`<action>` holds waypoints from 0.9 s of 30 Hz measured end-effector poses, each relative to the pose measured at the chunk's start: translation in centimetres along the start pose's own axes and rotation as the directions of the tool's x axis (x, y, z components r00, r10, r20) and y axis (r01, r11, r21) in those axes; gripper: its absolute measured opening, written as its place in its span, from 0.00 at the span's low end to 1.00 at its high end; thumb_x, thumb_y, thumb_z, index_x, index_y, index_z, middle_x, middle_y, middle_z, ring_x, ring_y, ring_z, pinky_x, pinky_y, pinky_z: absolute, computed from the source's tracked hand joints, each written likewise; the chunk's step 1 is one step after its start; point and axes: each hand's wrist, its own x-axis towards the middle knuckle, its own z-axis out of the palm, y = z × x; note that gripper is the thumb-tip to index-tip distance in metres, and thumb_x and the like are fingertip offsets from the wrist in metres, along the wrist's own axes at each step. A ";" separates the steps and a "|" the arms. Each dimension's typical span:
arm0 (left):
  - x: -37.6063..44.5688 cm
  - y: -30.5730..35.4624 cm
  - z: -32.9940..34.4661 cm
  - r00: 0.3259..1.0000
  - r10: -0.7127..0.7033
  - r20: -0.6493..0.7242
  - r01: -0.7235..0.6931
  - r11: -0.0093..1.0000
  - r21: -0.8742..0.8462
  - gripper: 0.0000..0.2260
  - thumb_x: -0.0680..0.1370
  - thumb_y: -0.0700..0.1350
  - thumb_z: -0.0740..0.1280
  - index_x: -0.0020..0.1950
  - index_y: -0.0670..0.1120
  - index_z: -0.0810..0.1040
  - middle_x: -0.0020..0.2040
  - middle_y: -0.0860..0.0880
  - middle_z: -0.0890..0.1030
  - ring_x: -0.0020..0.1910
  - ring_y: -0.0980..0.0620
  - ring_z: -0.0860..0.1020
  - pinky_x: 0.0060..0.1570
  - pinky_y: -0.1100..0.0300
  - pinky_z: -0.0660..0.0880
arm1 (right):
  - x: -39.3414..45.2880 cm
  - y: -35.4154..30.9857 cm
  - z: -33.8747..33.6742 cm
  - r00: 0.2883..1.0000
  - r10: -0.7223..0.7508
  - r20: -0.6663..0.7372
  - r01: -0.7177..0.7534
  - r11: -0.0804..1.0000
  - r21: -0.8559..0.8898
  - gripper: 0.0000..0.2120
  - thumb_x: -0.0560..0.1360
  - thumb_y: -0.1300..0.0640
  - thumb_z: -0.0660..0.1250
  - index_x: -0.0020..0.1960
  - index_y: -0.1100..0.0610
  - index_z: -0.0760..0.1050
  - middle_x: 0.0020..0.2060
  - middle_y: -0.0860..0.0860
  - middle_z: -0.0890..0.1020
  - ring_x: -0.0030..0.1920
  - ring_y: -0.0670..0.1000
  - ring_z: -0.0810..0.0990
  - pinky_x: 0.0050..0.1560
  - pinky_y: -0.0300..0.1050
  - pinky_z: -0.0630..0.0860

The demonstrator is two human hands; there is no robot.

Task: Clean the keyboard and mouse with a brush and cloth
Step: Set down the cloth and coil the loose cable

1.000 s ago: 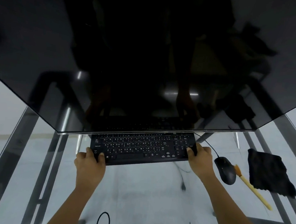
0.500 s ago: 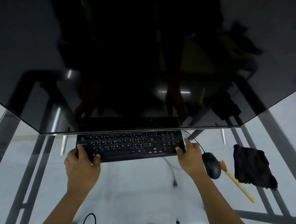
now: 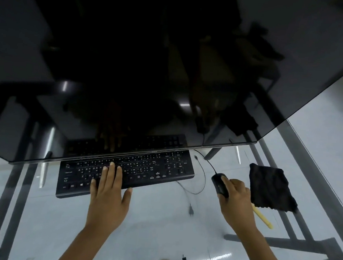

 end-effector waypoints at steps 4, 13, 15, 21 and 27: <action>0.2 0.3 0.6 1.000 0.001 0.029 -0.002 0.999 0.042 0.33 0.77 0.60 0.45 0.76 0.41 0.60 0.77 0.44 0.56 0.76 0.47 0.53 0.71 0.41 0.53 | 1.5 -0.5 0.2 0.999 -0.020 -0.045 0.019 1.000 -0.020 0.27 0.66 0.63 0.77 0.64 0.59 0.76 0.52 0.61 0.79 0.46 0.63 0.78 0.42 0.56 0.79; 0.4 0.6 1.6 1.000 0.002 0.012 -0.003 0.999 0.054 0.33 0.78 0.61 0.45 0.76 0.42 0.60 0.78 0.47 0.54 0.77 0.49 0.51 0.72 0.42 0.51 | 7.0 -0.3 -0.2 0.996 0.071 -0.059 -0.078 0.990 -0.120 0.23 0.74 0.54 0.71 0.68 0.55 0.73 0.57 0.59 0.77 0.51 0.62 0.76 0.50 0.58 0.72; 0.4 0.5 1.7 1.000 0.010 0.013 -0.011 0.998 0.058 0.33 0.78 0.61 0.45 0.76 0.42 0.59 0.78 0.48 0.53 0.77 0.50 0.49 0.73 0.43 0.49 | 7.7 0.0 -0.1 0.995 0.073 -0.068 -0.081 0.989 -0.124 0.23 0.74 0.54 0.70 0.68 0.55 0.72 0.57 0.59 0.76 0.51 0.62 0.75 0.50 0.58 0.72; 0.2 0.4 1.9 1.000 0.018 0.009 -0.019 0.998 0.063 0.32 0.79 0.61 0.45 0.77 0.43 0.56 0.78 0.49 0.51 0.77 0.52 0.46 0.74 0.44 0.47 | 8.9 0.2 0.4 0.994 0.087 -0.068 -0.094 0.991 -0.098 0.24 0.75 0.54 0.70 0.69 0.57 0.71 0.59 0.61 0.75 0.55 0.64 0.74 0.52 0.61 0.72; 0.5 0.3 1.8 0.999 0.043 0.022 -0.044 0.997 0.066 0.31 0.79 0.61 0.45 0.77 0.44 0.56 0.78 0.49 0.51 0.77 0.52 0.46 0.74 0.44 0.49 | 8.9 0.2 0.0 0.992 0.102 -0.070 -0.109 0.990 -0.094 0.26 0.75 0.54 0.69 0.71 0.57 0.69 0.62 0.62 0.73 0.58 0.65 0.73 0.55 0.61 0.71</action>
